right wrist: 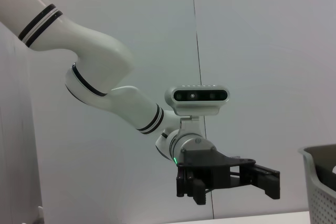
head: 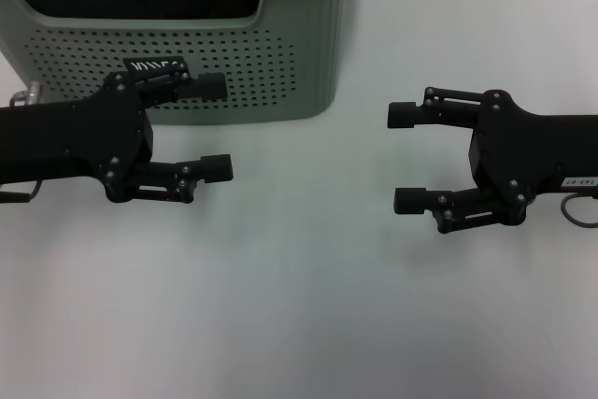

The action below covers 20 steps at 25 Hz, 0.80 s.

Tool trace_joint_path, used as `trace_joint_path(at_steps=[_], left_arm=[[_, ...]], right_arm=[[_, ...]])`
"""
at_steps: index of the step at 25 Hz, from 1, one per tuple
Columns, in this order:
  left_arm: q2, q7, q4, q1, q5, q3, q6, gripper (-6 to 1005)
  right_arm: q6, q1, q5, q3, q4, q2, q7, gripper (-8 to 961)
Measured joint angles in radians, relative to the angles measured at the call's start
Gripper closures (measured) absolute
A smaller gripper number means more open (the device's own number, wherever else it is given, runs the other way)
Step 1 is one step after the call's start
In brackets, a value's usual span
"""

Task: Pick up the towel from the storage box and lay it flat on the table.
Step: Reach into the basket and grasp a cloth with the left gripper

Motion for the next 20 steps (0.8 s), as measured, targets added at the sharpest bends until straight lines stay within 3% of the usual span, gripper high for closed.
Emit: trace_joint_path(at_steps=[13, 17, 20], left_arm=[[0.0, -0.015, 0.0, 0.003, -0.027, 0.0, 0.0, 108], [0.007, -0.094, -0.002, -0.017, -0.119, 0.0, 0.001, 108], [0.02, -0.217, -0.034, -0.061, -0.213, 0.0, 0.002, 108]], right_arm=[[0.0, -0.003, -0.001, 0.001, 0.001, -0.001, -0.003, 98], [0.002, -0.011, -0.005, 0.023, 0.006, -0.006, -0.01, 97], [0.014, -0.035, -0.006, 0.057, 0.013, -0.021, -0.016, 97]])
